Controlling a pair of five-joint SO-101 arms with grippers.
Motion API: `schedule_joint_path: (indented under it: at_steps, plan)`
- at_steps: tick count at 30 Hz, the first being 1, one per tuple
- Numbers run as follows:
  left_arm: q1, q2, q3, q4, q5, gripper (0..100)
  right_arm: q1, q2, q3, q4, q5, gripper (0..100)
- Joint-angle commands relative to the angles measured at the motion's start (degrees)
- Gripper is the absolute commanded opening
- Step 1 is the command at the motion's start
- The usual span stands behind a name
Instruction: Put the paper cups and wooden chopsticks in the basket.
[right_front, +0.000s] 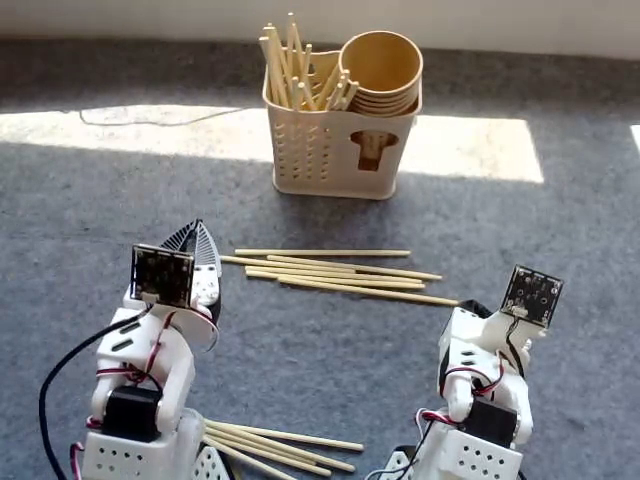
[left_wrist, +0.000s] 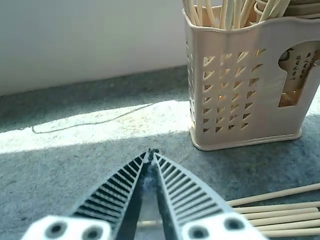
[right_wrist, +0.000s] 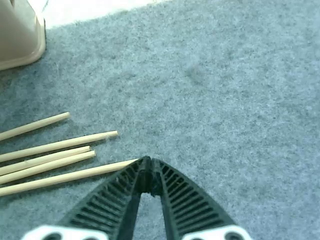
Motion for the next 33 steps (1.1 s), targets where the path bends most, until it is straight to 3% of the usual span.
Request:
schedule_joint_path:
  at_steps: [1,9,16,22,27,33]
  plan:
    - [-0.40,-4.62,4.44,-1.23,-0.53,1,0.66,-0.66,6.81,-1.45,-0.18,0.6]
    - [-0.13,-3.47,12.53,0.53,-0.79,1,0.66,-0.66,6.81,-1.45,-0.18,0.6]
    - [-0.22,-3.91,12.35,15.12,-0.53,1,0.66,-0.66,6.81,-1.45,-0.18,0.6]
    - [-0.40,-3.91,12.35,22.77,-0.70,1,0.66,-0.66,6.81,-1.45,-0.18,0.6]
    - [-0.40,-3.74,12.35,36.66,-0.62,1,0.66,-0.66,6.81,-2.68,-0.44,0.6]
    - [-0.13,-3.82,12.35,37.45,-0.53,1,0.75,-0.66,6.81,-6.90,2.55,0.8]
